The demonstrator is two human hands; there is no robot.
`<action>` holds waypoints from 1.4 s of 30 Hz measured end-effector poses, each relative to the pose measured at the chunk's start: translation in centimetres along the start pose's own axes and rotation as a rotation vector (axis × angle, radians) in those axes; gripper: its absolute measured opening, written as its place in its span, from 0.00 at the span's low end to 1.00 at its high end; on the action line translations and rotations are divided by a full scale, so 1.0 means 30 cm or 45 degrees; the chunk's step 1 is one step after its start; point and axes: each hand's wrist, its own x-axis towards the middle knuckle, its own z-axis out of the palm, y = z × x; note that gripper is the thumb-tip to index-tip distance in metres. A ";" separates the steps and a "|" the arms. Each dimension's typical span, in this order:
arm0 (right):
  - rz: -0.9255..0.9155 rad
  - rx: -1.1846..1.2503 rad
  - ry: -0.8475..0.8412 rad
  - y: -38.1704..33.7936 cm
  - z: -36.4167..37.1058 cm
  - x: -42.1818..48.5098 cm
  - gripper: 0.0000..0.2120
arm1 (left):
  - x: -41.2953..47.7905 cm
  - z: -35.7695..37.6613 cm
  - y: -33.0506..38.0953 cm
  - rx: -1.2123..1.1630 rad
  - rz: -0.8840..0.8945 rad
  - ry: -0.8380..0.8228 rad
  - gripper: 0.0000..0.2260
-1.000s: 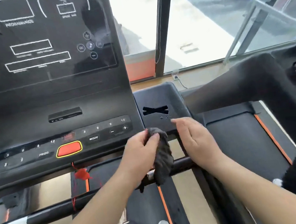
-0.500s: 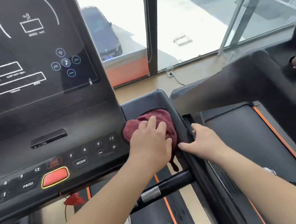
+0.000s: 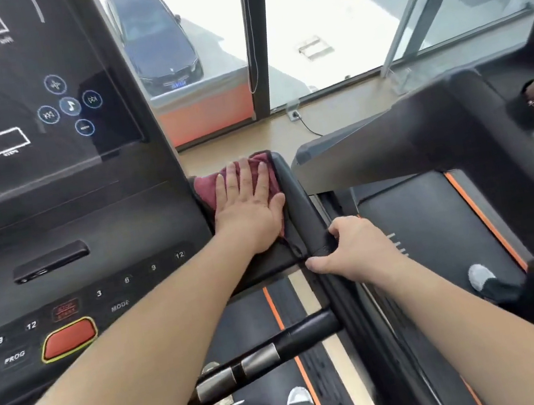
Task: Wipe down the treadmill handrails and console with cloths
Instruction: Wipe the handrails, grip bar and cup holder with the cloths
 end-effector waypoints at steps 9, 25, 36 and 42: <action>-0.022 -0.056 0.068 0.009 0.022 0.004 0.26 | -0.256 0.059 -0.018 0.115 0.343 -0.095 0.31; -0.028 -0.135 0.126 -0.019 0.032 0.001 0.23 | -0.139 0.029 -0.019 0.086 0.289 -0.148 0.31; 0.050 -0.090 0.136 -0.035 0.038 -0.025 0.22 | -0.234 0.020 -0.040 0.089 0.321 -0.172 0.34; 0.062 -0.105 0.120 -0.032 0.040 -0.024 0.22 | -0.242 0.017 -0.044 0.194 0.396 -0.194 0.35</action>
